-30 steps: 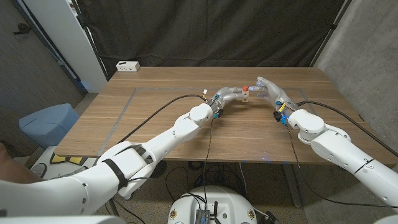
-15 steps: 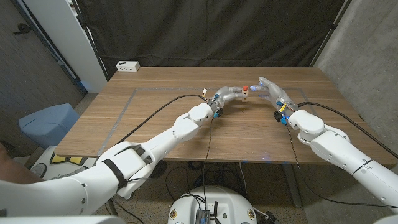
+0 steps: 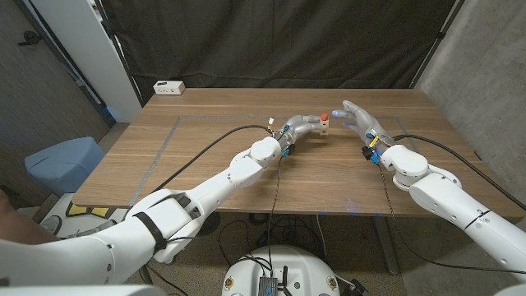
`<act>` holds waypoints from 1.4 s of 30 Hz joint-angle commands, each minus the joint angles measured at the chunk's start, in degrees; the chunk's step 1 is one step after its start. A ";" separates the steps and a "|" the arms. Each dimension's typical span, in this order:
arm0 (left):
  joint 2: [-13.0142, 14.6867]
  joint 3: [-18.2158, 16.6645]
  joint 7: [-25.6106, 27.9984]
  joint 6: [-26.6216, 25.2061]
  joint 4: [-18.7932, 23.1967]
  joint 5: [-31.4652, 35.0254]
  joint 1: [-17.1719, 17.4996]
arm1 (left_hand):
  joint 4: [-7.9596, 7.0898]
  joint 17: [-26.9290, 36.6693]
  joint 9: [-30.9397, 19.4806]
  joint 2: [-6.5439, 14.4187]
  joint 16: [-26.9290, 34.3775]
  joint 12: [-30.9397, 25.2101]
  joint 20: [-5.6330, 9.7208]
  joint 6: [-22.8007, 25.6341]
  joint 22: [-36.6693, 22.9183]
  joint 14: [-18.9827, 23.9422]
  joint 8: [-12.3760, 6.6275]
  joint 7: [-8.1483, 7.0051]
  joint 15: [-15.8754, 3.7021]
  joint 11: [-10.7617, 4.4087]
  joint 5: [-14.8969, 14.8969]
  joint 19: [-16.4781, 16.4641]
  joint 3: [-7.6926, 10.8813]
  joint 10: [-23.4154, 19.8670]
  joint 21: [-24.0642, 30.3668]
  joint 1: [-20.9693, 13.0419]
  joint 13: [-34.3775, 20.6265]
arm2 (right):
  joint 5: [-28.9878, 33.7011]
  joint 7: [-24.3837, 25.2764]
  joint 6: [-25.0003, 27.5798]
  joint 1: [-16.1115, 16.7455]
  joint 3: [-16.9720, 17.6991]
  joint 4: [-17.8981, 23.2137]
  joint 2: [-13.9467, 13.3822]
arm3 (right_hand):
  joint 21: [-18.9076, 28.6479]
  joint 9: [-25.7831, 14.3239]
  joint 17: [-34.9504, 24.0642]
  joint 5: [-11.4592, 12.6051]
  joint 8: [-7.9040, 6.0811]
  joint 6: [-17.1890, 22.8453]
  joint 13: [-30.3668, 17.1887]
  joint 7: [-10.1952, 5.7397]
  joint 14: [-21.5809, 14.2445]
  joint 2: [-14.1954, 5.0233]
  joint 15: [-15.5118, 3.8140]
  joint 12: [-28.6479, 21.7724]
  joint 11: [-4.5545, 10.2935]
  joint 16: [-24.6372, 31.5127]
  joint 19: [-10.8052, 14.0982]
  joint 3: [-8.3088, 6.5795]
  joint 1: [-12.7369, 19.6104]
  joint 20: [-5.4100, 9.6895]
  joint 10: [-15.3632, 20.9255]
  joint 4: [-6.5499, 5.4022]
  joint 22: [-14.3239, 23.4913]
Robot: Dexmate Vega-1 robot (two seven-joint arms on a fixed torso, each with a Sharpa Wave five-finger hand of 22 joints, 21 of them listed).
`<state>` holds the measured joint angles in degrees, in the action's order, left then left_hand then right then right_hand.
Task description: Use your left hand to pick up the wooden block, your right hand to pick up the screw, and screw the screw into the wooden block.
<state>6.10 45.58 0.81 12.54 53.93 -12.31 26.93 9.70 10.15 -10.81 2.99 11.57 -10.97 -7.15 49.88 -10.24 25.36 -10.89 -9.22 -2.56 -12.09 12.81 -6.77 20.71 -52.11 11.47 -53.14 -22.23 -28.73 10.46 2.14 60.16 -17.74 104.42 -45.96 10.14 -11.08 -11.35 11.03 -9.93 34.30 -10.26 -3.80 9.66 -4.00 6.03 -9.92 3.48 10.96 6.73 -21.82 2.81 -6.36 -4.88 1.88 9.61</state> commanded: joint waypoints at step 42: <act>0.45 0.25 0.25 -0.71 1.56 0.36 0.56 | -0.72 0.17 -0.25 1.13 0.04 -1.17 -0.30 1.31 -0.30 0.42 -0.45 0.53 -3.03 -0.19 0.15 0.11 1.10 -0.69 0.36 -0.25 -1.35 | -1.07 -6.22 0.37 -3.80 -2.82 -2.23 -0.71 | 0.27 -0.02 -0.51 0.10 -1.27 -2.77 -0.12 -1.10 4.19 0.60 0.44 -0.70 -0.41 0.15 -3.66 1.24 -1.67 -2.48 -4.72 -1.28 0.11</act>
<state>6.53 45.84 0.94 11.88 55.42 -11.99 27.40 9.70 10.15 -10.81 2.99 11.57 -10.97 -7.15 49.88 -10.24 25.36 -10.89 -9.22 -2.56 -12.03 12.53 -6.77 20.71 -52.17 11.47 -53.14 -22.22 -29.69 4.68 2.57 56.57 -20.27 102.27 -46.54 10.15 -10.92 -11.60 11.03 -10.82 30.70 -10.26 -4.87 9.85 -3.25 6.23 -10.19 2.97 10.96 3.37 -20.60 1.44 -8.70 -9.44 0.66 9.61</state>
